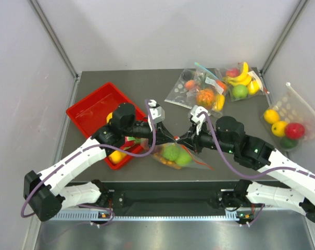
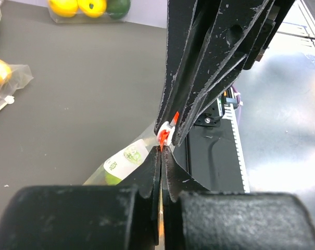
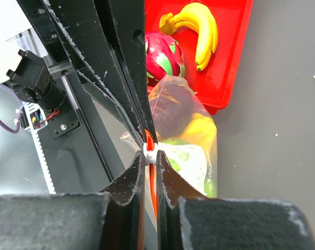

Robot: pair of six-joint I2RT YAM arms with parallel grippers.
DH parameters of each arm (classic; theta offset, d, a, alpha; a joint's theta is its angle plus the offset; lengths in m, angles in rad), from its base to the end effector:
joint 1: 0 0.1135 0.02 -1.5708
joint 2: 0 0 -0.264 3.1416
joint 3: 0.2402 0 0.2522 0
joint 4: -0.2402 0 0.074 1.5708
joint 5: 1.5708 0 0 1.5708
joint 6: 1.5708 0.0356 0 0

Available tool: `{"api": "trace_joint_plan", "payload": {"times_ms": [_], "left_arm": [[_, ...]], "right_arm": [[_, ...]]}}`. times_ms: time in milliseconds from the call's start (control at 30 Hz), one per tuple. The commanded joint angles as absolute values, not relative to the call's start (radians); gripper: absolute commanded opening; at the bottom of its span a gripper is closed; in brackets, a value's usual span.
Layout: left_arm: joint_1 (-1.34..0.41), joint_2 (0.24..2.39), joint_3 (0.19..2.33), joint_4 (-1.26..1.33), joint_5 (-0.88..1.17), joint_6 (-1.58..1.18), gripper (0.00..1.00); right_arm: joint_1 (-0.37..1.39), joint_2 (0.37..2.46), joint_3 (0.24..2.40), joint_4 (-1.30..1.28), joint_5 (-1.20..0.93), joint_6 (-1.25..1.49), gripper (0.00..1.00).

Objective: Open the zip-top bag and remove the fake food

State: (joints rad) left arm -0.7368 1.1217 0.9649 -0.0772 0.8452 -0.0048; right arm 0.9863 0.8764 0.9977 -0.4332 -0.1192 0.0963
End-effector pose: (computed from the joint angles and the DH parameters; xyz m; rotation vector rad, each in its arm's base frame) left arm 0.1685 -0.1888 0.3497 1.2426 1.4538 -1.2711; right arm 0.1019 0.1617 0.3720 -0.9251 1.7410 0.8398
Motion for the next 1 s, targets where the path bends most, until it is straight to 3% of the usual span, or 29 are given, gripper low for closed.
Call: {"api": "trace_joint_plan", "payload": {"times_ms": [0, 300, 967], "left_arm": [[-0.741, 1.098, 0.95, -0.025, 0.815, 0.003, 0.0], [-0.741, 1.049, 0.908, 0.101, 0.591, -0.081, 0.0], [-0.693, 1.025, 0.897, 0.092, 0.223, -0.138, 0.0]], "right_arm": [[0.985, 0.842, 1.031, -0.4, -0.123, 0.109, 0.0], [0.985, 0.836, 0.965, -0.396, -0.124, 0.138, 0.0], [0.985, 0.766, 0.888, -0.466, -0.063, 0.178, 0.0]]}}
